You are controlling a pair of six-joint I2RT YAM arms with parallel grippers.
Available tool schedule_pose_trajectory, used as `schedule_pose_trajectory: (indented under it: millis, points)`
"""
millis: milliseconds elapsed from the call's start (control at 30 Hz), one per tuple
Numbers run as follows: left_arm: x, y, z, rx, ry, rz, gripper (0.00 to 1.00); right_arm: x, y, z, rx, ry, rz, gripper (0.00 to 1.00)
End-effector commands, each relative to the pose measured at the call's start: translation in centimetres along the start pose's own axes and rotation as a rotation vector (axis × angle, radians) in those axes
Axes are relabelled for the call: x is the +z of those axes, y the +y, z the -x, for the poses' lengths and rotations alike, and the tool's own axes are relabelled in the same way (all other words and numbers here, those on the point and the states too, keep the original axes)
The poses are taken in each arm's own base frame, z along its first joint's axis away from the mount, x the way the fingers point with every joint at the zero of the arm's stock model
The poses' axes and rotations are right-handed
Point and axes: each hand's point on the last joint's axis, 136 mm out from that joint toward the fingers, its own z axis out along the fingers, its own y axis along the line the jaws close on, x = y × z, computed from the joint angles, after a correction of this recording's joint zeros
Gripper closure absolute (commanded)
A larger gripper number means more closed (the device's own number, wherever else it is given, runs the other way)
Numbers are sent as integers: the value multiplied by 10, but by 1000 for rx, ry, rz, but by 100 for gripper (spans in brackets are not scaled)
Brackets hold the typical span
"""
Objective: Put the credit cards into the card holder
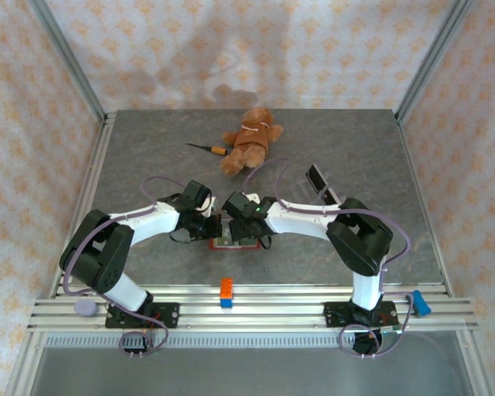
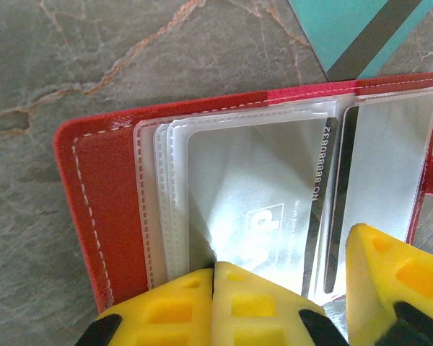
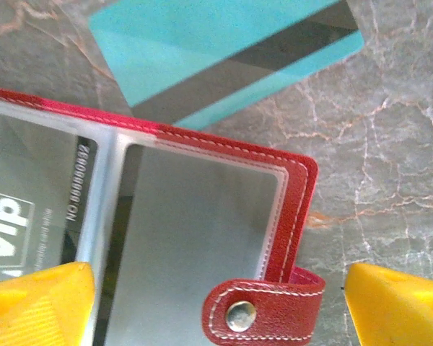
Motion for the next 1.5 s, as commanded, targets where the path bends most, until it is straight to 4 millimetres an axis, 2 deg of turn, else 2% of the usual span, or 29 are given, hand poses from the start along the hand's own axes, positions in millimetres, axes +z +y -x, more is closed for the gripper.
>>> schedule_pose_trajectory:
  millis: [0, 200, 467, 700, 867, 1033, 1233, 1267, 1367, 1467]
  points:
    - [0, 24, -11, -41, 25, 92, 96, -4, -3, 12, 1, -31, -25, 8]
    - [1, 24, -11, -43, 25, 93, 96, 8, -7, 11, 10, -16, -32, 9]
    - [0, 26, -12, -46, 24, 99, 96, 21, -22, -5, 21, 14, -75, 12]
    - [-2, 26, -12, -47, 20, 104, 96, 17, -39, -11, 24, 0, -123, 14]
    - [-5, 25, -11, -47, 13, 103, 96, 13, -42, -13, 29, -3, -117, 14]
    - [-8, 23, -10, -53, 6, 100, 96, 2, -33, -8, 41, -17, -62, 13]
    - [-17, 15, -6, -51, -15, 78, 95, -35, -23, 11, 59, -87, 38, 9]
    - [-19, 13, -4, -52, -19, 74, 94, -39, -22, 12, 62, -89, 51, 9]
    - [-26, 7, 0, -52, -36, 59, 76, -47, -14, 8, 70, -37, 126, 11]
    - [-34, 2, 1, -44, -48, 53, 74, -56, 16, -7, 91, 55, 306, 15]
